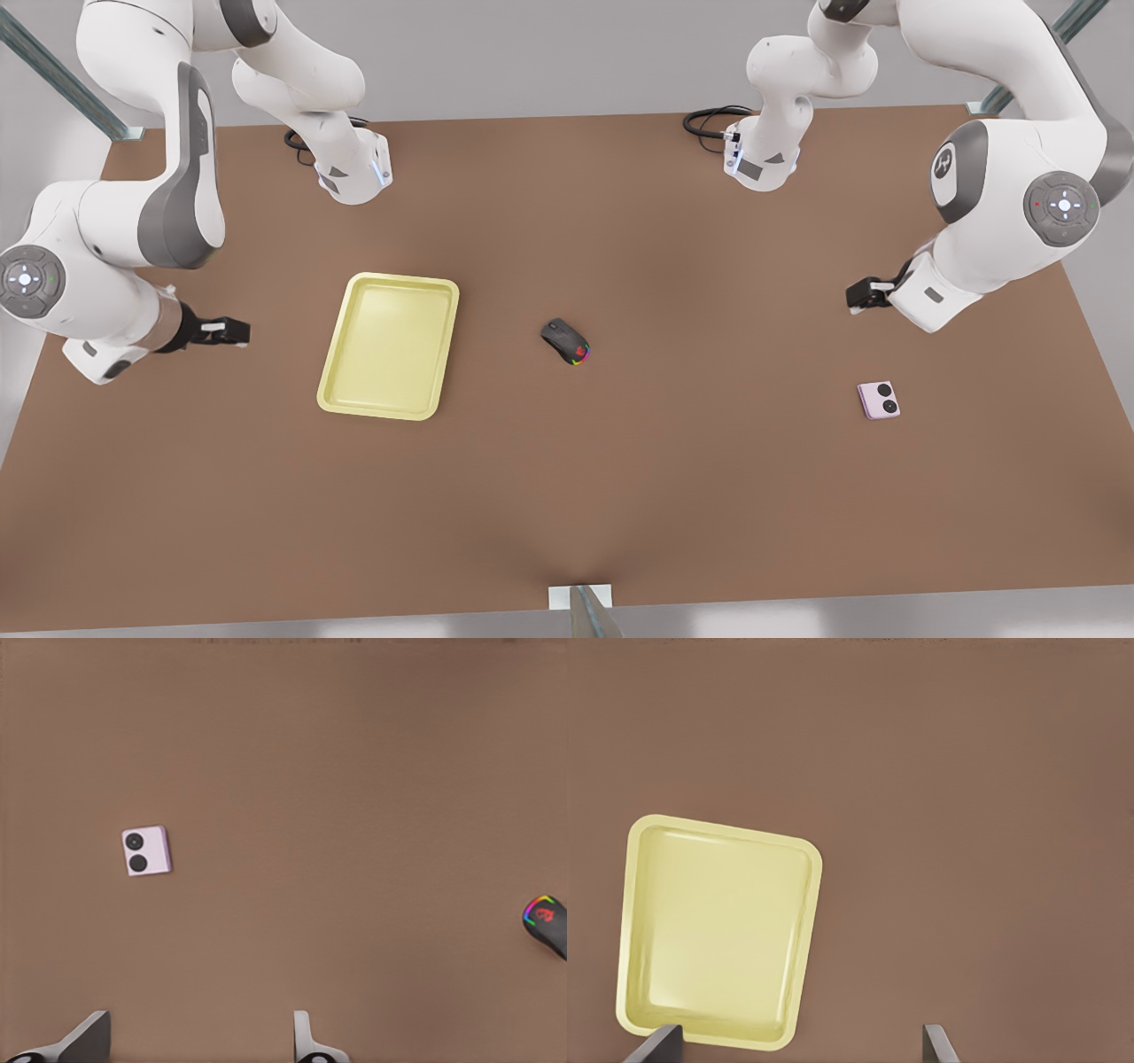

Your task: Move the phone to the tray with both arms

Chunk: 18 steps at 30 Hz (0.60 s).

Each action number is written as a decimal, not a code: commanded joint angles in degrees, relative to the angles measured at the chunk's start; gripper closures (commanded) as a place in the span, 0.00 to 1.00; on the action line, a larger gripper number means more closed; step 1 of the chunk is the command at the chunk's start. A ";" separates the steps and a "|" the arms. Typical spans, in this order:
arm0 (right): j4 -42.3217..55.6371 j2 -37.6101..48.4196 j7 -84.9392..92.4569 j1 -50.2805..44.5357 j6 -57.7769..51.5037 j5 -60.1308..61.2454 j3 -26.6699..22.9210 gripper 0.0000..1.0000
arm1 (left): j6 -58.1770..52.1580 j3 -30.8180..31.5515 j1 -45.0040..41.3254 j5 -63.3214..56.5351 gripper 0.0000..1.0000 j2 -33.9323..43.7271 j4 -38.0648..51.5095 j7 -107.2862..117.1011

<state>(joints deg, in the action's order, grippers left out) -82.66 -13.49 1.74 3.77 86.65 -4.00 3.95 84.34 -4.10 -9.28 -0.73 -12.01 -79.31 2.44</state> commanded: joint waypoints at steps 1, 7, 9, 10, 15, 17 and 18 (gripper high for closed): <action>0.04 0.05 0.20 0.01 1.59 0.04 0.00 0.00 | 0.39 0.15 -0.03 -0.15 0.00 -0.03 0.03 1.95; 0.04 0.05 0.02 0.10 1.59 0.22 0.00 0.00 | 18.66 -5.04 4.45 1.17 0.00 -19.71 0.03 1.60; 0.04 -0.04 0.11 0.10 1.59 0.22 0.00 0.00 | 26.49 -4.95 9.02 3.28 0.00 -22.79 -1.02 -7.70; -0.05 -0.04 0.20 0.10 1.50 0.22 0.00 0.00 | 28.59 -5.04 9.72 3.37 0.00 -23.23 -2.51 -11.67; -0.05 -0.04 0.37 0.19 1.50 0.22 0.00 0.00 | 37.83 -4.95 12.45 3.37 0.00 -25.95 -7.79 -13.60; -0.05 -0.04 0.46 0.27 1.50 0.22 0.00 0.00 | 39.06 -5.04 13.50 4.68 0.00 -27.18 -8.93 -13.08; -0.05 -0.04 0.46 0.27 1.50 0.22 0.00 0.00 | 40.38 -5.04 13.50 4.60 0.00 -27.27 -9.64 -12.90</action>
<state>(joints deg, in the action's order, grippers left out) -82.72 -13.66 1.89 4.06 88.14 -3.81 3.95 116.35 -9.12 4.00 3.19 -39.29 -88.52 -2.83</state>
